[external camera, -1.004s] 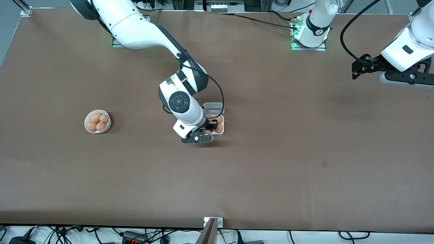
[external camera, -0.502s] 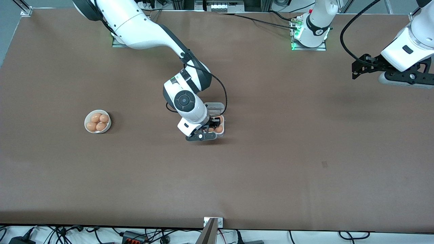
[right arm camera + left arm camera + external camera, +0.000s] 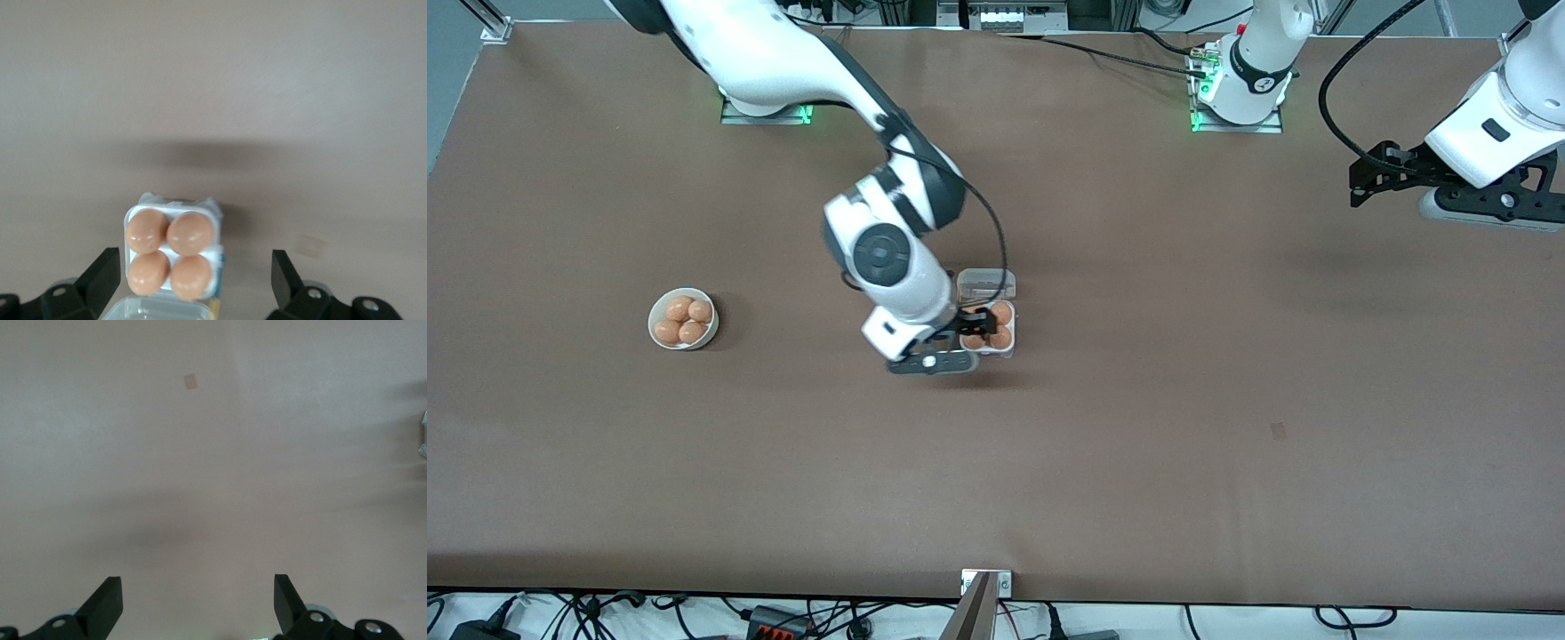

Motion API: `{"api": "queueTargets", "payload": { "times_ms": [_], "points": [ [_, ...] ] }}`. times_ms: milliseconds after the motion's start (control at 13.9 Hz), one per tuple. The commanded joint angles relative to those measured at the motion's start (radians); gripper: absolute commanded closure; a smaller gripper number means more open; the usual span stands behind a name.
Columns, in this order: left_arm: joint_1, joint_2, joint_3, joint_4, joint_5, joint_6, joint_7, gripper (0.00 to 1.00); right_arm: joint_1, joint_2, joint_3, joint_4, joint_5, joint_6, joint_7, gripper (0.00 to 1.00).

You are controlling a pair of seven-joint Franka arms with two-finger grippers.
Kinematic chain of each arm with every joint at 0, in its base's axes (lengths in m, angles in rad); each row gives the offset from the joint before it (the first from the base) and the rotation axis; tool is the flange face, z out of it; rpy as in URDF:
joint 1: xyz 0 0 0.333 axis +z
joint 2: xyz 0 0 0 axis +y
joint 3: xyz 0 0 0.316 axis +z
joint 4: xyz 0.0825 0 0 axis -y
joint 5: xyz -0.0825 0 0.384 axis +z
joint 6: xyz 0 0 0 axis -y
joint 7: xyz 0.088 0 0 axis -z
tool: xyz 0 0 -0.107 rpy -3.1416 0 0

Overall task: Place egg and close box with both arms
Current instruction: 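Withdraw the right gripper while the left gripper moves toward the carton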

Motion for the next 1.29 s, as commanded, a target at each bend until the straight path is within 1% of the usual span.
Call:
{"api": "queueTargets", "payload": {
  "times_ms": [0,143,215,359,430,502,574,646,789,861,932,1004,1148,1219],
  "points": [
    [0.000,0.010,0.000,0.028,-0.012,-0.038,0.014,0.00,-0.110,-0.132,0.011,-0.029,0.000,-0.092,-0.006,0.00],
    [-0.005,0.033,0.001,0.034,-0.044,-0.094,0.008,0.00,-0.204,-0.177,0.011,-0.027,0.002,-0.173,-0.078,0.00],
    [-0.003,0.037,0.001,0.042,-0.048,-0.108,0.008,0.00,-0.233,-0.200,0.009,-0.027,-0.001,-0.224,-0.127,0.00],
    [0.003,0.060,0.003,0.053,-0.051,-0.107,0.009,0.00,-0.297,-0.233,0.000,-0.027,-0.003,-0.293,-0.181,0.00],
    [0.009,0.078,0.004,0.072,-0.049,-0.110,0.020,0.00,-0.325,-0.255,-0.009,-0.027,-0.007,-0.313,-0.199,0.00],
    [0.008,0.100,0.004,0.080,-0.042,-0.111,0.017,0.00,-0.348,-0.282,-0.024,-0.027,-0.033,-0.336,-0.218,0.00],
    [0.008,0.117,0.004,0.085,-0.041,-0.102,0.017,0.07,-0.363,-0.301,-0.032,-0.027,-0.059,-0.353,-0.231,0.00],
    [0.002,0.134,0.004,0.105,-0.040,-0.107,0.015,0.26,-0.376,-0.313,-0.041,-0.027,-0.072,-0.355,-0.238,0.00],
    [0.000,0.166,0.003,0.132,-0.048,-0.125,0.014,0.77,-0.396,-0.332,-0.066,-0.029,-0.072,-0.367,-0.242,0.00],
    [-0.005,0.166,0.003,0.131,-0.048,-0.140,0.014,0.96,-0.410,-0.333,-0.069,-0.029,-0.072,-0.381,-0.254,0.00],
    [-0.005,0.168,0.001,0.126,-0.051,-0.160,0.020,0.99,-0.429,-0.336,-0.075,-0.029,-0.072,-0.384,-0.289,0.00],
    [-0.011,0.168,0.000,0.119,-0.052,-0.170,0.017,0.99,-0.469,-0.370,-0.069,-0.029,-0.070,-0.381,-0.354,0.00],
    [-0.067,0.180,-0.002,0.103,-0.052,-0.167,0.003,0.99,-0.521,-0.395,-0.069,-0.029,-0.070,-0.390,-0.463,0.00],
    [-0.095,0.190,-0.007,0.084,-0.054,-0.153,-0.003,0.99,-0.529,-0.410,-0.070,-0.029,-0.072,-0.425,-0.483,0.00]
  ]
}}
